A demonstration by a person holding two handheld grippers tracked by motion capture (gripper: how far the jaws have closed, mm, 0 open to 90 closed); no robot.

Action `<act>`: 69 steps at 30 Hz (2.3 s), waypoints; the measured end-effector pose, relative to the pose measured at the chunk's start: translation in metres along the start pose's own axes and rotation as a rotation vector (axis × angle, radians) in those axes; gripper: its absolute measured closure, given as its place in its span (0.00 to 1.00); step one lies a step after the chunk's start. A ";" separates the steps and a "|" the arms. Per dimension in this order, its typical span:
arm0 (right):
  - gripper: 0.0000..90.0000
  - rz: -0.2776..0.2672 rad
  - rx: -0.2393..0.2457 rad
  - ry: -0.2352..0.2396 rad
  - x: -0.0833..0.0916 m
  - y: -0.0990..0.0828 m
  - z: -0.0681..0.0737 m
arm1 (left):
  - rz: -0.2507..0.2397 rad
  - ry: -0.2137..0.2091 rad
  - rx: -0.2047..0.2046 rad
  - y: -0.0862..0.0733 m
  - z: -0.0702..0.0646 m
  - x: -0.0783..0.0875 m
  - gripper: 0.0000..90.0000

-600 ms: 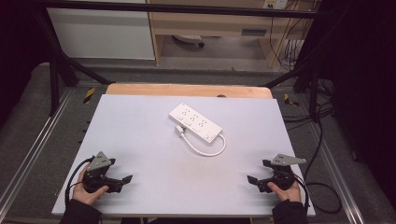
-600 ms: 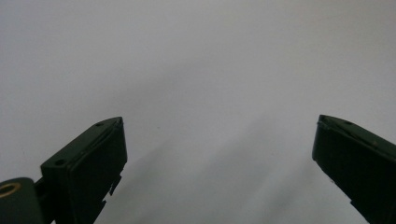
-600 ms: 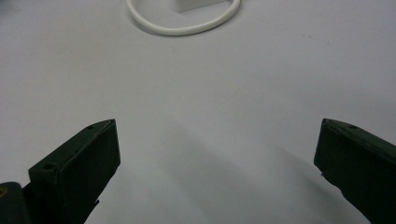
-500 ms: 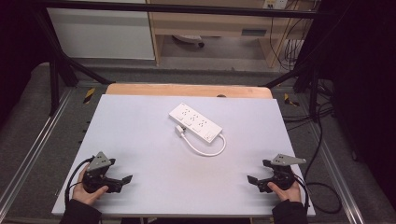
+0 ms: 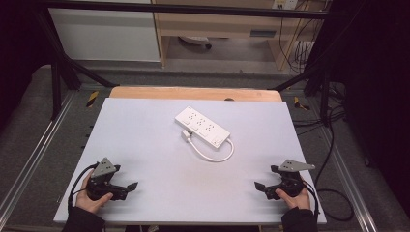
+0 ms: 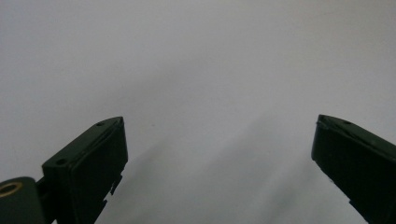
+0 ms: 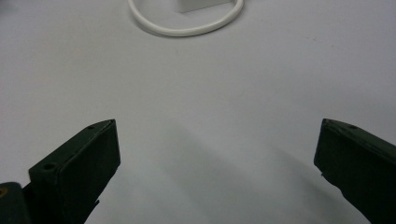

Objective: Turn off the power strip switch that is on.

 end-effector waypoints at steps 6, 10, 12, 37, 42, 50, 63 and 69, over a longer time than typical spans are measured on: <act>0.01 -0.008 0.007 -0.005 0.000 0.001 0.001 | 0.003 0.000 0.001 0.000 0.000 -0.001 0.04; 0.01 -0.006 0.011 -0.002 -0.001 0.002 0.003 | 0.006 0.002 0.004 0.000 0.000 -0.001 0.04; 0.01 -0.007 0.010 -0.004 -0.002 0.003 0.004 | 0.007 0.002 0.006 0.000 0.000 -0.001 0.04; 0.01 -0.007 0.037 0.005 -0.008 0.011 0.016 | 0.008 0.003 0.000 0.000 0.000 -0.002 0.04; 0.01 -0.002 0.032 0.004 -0.010 0.012 0.017 | 0.006 0.002 0.001 0.000 -0.001 -0.002 0.04; 0.01 -0.002 0.041 0.005 -0.013 0.016 0.021 | 0.008 0.001 0.000 0.000 0.000 -0.002 0.04; 0.01 0.005 0.050 -0.002 -0.017 0.021 0.028 | 0.008 0.001 -0.001 0.000 0.000 -0.002 0.04; 0.01 -0.006 0.059 -0.003 -0.018 0.024 0.030 | 0.008 0.001 -0.001 0.000 0.000 -0.002 0.04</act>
Point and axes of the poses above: each handheld gripper's, and its own axes: x roughly backward along the jaws, y roughly out of its top, z roughly to its left, the point moved 1 cm from there along -x, roughly forward along the jaws, and after that the axes turned 12 degrees about -y, right-handed, at the moved point
